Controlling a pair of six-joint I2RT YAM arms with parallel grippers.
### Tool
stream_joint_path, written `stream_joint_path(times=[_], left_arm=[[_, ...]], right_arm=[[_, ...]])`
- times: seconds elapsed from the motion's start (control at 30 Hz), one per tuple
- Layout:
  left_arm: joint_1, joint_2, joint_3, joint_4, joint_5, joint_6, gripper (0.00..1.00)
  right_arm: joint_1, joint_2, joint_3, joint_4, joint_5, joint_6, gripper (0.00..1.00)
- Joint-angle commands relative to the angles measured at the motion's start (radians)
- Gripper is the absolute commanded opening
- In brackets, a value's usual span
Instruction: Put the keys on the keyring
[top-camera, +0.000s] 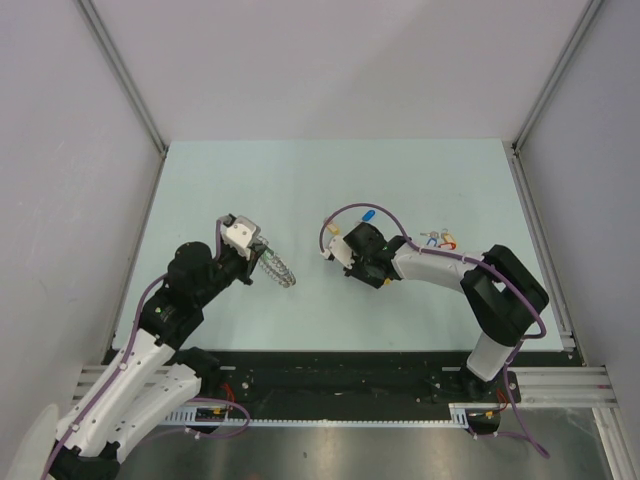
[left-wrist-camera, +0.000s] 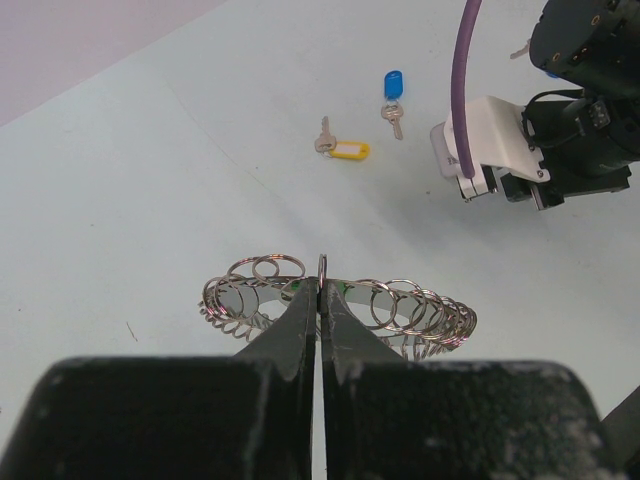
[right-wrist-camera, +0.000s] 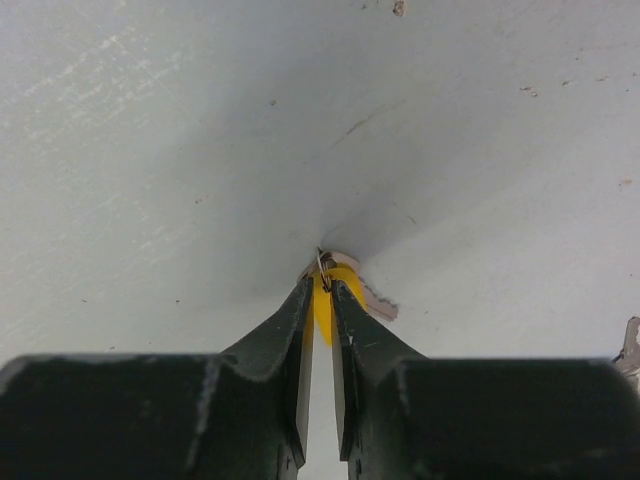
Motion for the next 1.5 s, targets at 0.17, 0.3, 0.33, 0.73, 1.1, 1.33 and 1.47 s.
stream_joint_path(times=[0.17, 0.3, 0.33, 0.73, 1.1, 1.33, 1.47], left_arm=[[-0.004, 0.002, 0.009, 0.068, -0.001, 0.020, 0.00], [-0.003, 0.003, 0.010, 0.071, 0.000, 0.022, 0.00], [-0.003, 0.003, 0.010, 0.070, 0.002, 0.020, 0.00], [-0.003, 0.007, 0.010, 0.070, 0.003, 0.020, 0.00], [-0.004, 0.008, 0.009, 0.071, 0.009, 0.022, 0.00], [-0.003, 0.005, 0.009, 0.090, 0.063, 0.034, 0.01], [-0.003, 0.022, 0.010, 0.101, 0.135, 0.054, 0.00]], right_arm=[[-0.005, 0.010, 0.001, 0.026, -0.003, -0.003, 0.14], [-0.008, 0.014, 0.001, 0.027, -0.006, -0.002, 0.14], [-0.008, 0.016, 0.001, 0.030, -0.006, -0.002, 0.14], [-0.014, 0.030, 0.001, 0.038, -0.015, -0.002, 0.11], [-0.020, -0.033, 0.001, 0.026, -0.020, 0.012, 0.00], [-0.023, -0.199, 0.001, 0.032, -0.041, 0.060, 0.00], [-0.023, -0.327, 0.001, 0.044, -0.044, 0.106, 0.00]])
